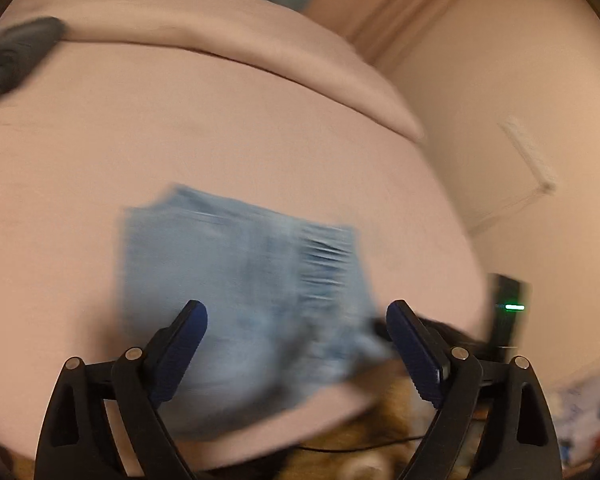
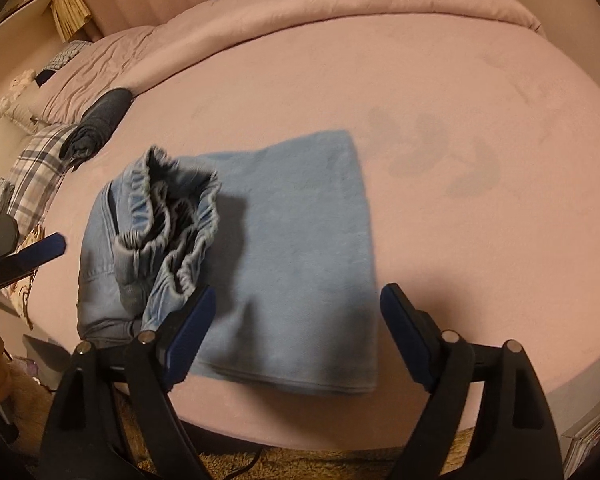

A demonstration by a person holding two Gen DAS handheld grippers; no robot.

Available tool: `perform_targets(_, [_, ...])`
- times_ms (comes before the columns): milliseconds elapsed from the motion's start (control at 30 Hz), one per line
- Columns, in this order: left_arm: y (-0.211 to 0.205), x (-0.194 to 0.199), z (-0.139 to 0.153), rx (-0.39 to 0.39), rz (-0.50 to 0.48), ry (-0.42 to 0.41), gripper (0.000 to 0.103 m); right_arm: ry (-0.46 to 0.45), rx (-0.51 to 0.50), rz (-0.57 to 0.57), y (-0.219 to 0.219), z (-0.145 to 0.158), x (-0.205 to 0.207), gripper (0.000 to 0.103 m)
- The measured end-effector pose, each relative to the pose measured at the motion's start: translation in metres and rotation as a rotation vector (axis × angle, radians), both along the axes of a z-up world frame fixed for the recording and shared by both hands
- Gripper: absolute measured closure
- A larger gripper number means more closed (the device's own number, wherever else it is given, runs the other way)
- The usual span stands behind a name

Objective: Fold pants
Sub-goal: 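Fold the waistband over onto the jeans with the left tool and release, then grasp the folded waistband with the right tool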

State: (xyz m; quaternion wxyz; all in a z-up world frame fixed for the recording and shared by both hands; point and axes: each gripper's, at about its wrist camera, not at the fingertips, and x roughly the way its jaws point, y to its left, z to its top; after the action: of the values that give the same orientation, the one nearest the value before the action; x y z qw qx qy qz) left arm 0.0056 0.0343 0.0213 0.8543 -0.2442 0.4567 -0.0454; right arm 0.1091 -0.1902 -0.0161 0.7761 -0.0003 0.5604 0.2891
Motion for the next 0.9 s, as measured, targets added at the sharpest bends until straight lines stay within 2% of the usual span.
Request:
perform_targets(133, [0.038, -0.017, -0.02, 0.121, 0.173, 0.105, 0.012, -0.013, 0.062, -0.004, 0.002, 0.016, 0.008, 0.013])
perform_targets(233, [0.056, -0.03, -0.034, 0.137, 0.235, 0.151, 0.012, 0.001, 0.124, 0.03, 0.017, 0.022, 0.01, 0.009])
perform_targets(300, [0.056, -0.037, -0.042, 0.133, 0.246, 0.172, 0.012, 0.025, 0.149, 0.076, 0.038, 0.02, 0.012, 0.005])
perform_targets(367, [0.053, -0.041, -0.049, 0.14, 0.241, 0.19, 0.013, 0.069, 0.181, 0.118, 0.056, 0.011, 0.011, 0.005])
perform_targets(533, [0.043, -0.047, -0.056, 0.162, 0.225, 0.207, 0.015, 0.233, 0.177, 0.112, 0.09, -0.038, 0.012, 0.006])
perform_targets(567, [0.039, -0.047, -0.057, 0.153, 0.223, 0.208, 0.015, 0.211, 0.182, 0.106, 0.091, -0.039, 0.011, 0.01])
perform_targets(600, [0.038, -0.047, -0.056, 0.146, 0.224, 0.207, 0.015, 0.166, 0.185, 0.104, 0.092, -0.036, 0.007, 0.028])
perform_targets(667, [0.039, -0.045, -0.057, 0.139, 0.231, 0.2, 0.015, 0.183, 0.22, 0.117, 0.093, -0.032, 0.004, 0.057])
perform_targets(700, [0.041, -0.044, -0.052, 0.133, 0.234, 0.19, 0.015, 0.201, 0.24, 0.1, 0.09, -0.029, 0.005, 0.062])
perform_targets(767, [0.041, -0.042, -0.045, 0.122, 0.231, 0.165, 0.015, 0.208, 0.281, 0.103, 0.085, -0.014, 0.006, 0.066])
perform_targets(900, [0.036, -0.035, -0.032, 0.117, 0.208, 0.117, 0.015, 0.048, 0.352, 0.061, 0.05, 0.045, 0.009, 0.067])
